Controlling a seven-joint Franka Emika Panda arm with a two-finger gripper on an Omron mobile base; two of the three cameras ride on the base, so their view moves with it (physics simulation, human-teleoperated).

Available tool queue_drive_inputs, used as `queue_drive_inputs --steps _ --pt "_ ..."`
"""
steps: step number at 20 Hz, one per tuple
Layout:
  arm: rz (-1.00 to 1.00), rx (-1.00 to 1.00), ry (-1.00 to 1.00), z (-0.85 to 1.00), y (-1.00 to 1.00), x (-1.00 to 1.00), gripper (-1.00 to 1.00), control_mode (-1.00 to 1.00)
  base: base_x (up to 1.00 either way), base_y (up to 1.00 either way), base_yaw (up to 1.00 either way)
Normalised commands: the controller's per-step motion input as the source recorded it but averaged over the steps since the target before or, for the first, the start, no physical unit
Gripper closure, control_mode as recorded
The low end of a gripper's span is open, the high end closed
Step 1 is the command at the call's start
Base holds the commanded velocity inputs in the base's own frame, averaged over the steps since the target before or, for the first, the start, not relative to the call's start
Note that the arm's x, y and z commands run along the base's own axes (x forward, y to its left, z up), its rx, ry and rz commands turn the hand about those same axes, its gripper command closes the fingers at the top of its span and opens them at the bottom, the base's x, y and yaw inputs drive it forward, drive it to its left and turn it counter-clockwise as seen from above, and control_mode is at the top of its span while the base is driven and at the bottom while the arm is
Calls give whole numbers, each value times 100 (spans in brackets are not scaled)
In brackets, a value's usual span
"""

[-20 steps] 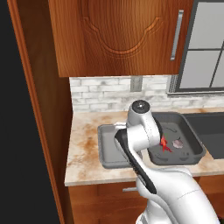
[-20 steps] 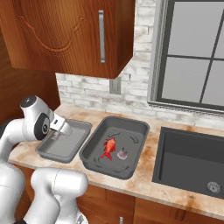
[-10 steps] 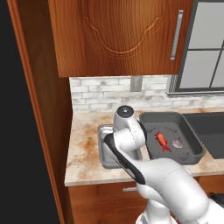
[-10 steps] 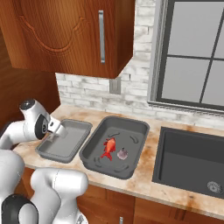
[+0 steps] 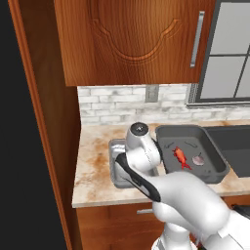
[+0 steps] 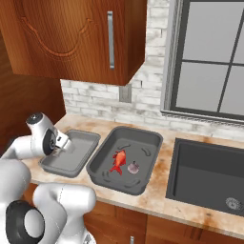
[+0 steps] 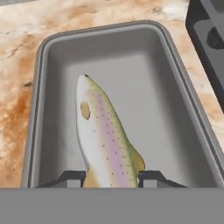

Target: Place one garlic and one fish in each tupperware on the nearby counter, to pack two identical lunches.

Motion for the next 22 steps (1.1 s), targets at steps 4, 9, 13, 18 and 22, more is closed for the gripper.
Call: queue_drive_inputs --steps 4,9,13,18,22 --pt "0 0 0 -31 0 29 100 -100 0 0 0" --pt "0 0 1 -26 2 34 100 -100 0 0 0" --pt "0 0 3 -25 11 30 100 -100 0 0 0" --pt "0 0 5 -13 28 36 100 -100 0 0 0" --pt "0 0 3 -22 7 27 100 -100 0 0 0"
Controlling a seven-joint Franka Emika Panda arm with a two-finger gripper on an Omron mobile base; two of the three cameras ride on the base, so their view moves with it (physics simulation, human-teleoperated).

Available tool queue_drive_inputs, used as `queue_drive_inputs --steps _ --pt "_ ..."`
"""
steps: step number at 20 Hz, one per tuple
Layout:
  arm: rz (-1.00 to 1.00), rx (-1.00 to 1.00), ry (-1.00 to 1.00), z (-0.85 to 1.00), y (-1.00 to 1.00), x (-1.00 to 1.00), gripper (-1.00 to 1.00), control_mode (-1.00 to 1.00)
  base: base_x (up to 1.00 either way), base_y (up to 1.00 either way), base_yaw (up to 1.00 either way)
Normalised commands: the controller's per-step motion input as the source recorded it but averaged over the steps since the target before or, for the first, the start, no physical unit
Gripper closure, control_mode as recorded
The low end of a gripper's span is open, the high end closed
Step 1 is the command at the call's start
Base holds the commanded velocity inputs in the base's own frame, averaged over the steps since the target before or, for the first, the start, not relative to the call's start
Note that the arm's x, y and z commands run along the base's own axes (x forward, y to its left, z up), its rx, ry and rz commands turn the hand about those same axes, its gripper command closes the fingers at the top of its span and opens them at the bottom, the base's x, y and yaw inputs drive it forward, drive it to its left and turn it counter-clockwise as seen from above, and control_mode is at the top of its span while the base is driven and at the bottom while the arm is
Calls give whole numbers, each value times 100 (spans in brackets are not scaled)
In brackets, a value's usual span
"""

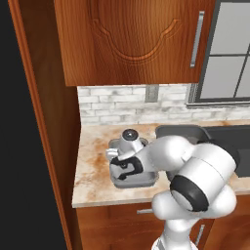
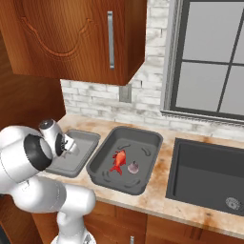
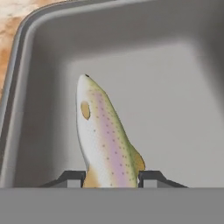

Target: Place one garlic and one fish in each tupperware on the nearby counter, to pack two identical lunches.

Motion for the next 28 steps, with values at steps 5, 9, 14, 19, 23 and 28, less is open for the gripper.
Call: queue_drive_inputs --steps 5,9,14,19,23,28 --pt "0 0 1 -34 1 25 100 -100 0 0 0" --pt "0 0 1 -11 0 13 -100 -100 0 0 0" --pt "-4 0 0 23 -27 -34 -100 -100 0 0 0" --pt "-4 0 0 73 -21 -42 -100 -100 0 0 0" --pt "0 2 -2 96 -29 -72 -100 -100 0 0 0" --pt "0 1 -5 70 -90 -87 -100 -100 0 0 0"
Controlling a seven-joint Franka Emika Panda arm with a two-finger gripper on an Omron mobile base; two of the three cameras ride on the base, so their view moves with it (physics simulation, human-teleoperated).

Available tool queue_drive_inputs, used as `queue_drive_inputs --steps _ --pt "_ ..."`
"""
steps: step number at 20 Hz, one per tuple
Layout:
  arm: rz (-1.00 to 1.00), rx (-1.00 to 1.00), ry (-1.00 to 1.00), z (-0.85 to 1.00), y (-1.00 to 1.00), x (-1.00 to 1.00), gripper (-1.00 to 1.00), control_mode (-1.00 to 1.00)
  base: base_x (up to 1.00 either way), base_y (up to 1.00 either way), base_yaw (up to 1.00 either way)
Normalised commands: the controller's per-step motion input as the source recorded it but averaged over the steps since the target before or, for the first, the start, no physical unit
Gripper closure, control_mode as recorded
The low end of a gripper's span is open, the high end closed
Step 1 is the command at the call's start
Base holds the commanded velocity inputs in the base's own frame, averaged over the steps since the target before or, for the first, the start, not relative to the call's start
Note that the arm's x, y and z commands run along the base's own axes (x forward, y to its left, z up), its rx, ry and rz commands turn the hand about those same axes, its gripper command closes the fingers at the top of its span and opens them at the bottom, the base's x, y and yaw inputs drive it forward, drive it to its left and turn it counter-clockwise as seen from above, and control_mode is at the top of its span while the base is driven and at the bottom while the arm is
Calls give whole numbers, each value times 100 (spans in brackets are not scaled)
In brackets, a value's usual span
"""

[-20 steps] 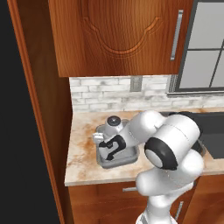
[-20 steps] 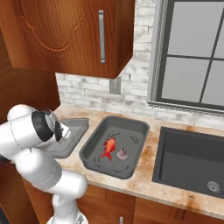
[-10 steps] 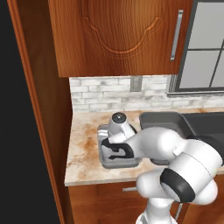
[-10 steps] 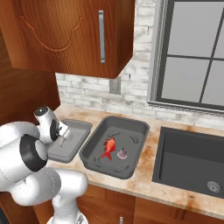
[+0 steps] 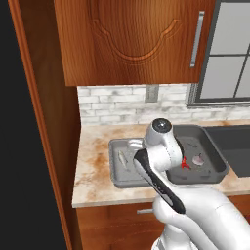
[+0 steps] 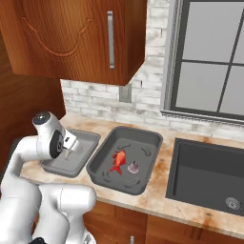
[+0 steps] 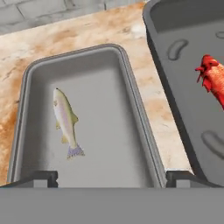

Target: Place one garlic and one fish in each tupperware on the nearby counter, to pack two identical lunches.

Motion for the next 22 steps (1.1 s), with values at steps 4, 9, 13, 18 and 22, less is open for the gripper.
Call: queue_drive_inputs --steps 4,9,13,18,22 --pt "0 0 -7 52 -96 -80 -100 -100 0 0 0" --pt "6 0 -8 82 -46 -60 -100 -100 0 0 0" --pt "12 -1 -3 38 -8 -63 -100 -100 0 0 0" --pt "3 -1 -1 0 0 -19 -100 100 -80 0 17" --pt "0 0 0 0 0 0 -100 100 -100 2 19"
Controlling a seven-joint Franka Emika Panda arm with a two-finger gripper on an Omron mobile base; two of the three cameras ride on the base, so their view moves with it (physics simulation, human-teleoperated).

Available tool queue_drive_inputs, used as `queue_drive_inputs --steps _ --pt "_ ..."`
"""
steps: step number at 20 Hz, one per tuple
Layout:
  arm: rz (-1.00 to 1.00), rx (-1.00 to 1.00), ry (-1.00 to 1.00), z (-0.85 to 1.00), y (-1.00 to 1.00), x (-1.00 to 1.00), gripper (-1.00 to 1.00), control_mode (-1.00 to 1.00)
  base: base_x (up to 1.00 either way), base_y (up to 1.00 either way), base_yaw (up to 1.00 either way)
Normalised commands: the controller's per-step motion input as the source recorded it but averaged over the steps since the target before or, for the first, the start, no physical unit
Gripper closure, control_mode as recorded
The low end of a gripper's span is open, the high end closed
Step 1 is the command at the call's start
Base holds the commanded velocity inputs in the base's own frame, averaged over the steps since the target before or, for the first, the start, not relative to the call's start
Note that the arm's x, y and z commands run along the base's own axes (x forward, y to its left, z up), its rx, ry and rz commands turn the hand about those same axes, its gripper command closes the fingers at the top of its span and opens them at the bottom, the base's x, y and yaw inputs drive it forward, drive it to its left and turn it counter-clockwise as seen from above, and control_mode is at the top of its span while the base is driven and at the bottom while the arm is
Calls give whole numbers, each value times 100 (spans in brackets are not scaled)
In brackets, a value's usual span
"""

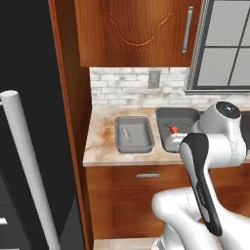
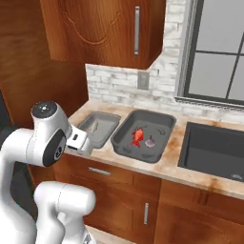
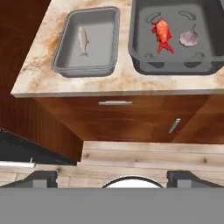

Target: Place one garlic and one fish in each tupperware on the nearby counter, to pack two identical lunches.

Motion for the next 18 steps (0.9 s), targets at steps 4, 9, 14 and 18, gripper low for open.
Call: queue_drive_inputs --steps 4,9,14,18 --pt "0 0 0 0 0 0 -100 100 -100 21 14" --pt "0 0 0 0 0 0 -100 100 -85 43 11" --pt "0 0 0 0 0 0 -100 100 -11 92 1" --pt "0 0 0 0 0 0 -100 100 -42 89 1"
